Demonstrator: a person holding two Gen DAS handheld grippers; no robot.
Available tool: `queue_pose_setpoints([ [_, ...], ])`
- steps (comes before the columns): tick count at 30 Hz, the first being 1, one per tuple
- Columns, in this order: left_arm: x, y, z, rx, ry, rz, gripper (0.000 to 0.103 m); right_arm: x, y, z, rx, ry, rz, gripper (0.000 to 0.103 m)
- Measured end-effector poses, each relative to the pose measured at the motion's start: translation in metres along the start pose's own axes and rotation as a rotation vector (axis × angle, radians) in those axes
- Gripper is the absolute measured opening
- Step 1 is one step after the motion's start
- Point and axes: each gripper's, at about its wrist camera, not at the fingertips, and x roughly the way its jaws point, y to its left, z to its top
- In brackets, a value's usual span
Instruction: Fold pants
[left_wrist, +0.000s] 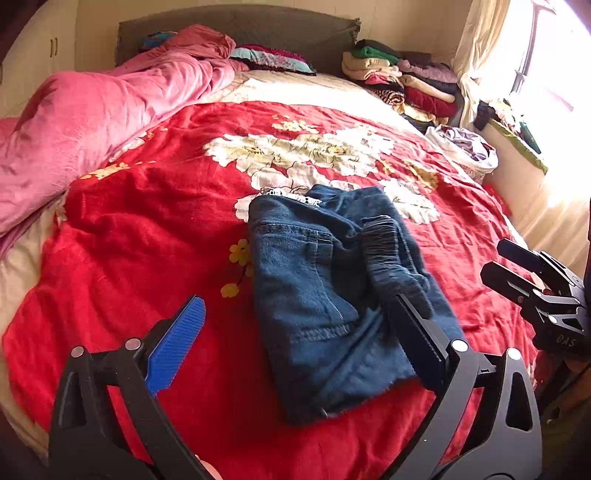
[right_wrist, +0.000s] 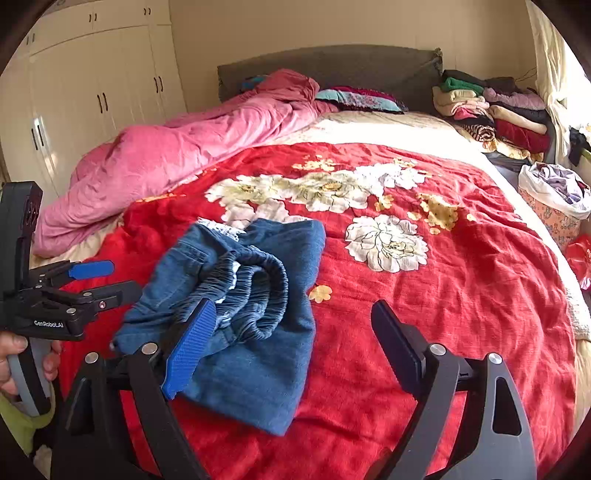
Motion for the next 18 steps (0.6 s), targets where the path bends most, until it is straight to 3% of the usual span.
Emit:
queue_pose_setpoints([
  [2, -0.014, -0.004, -0.006, -0.001, -0.02, 0.01, 0.093, -0.011, 0.002, -0.001, -0.002, -0.019, -0.001, 0.094],
  [18, -0.069, -0.017, -0.055, -0.027, -0.08, 0.047, 0.093, -0.081, 0.027, -0.022, -0.039, -0.118, -0.034, 0.096],
])
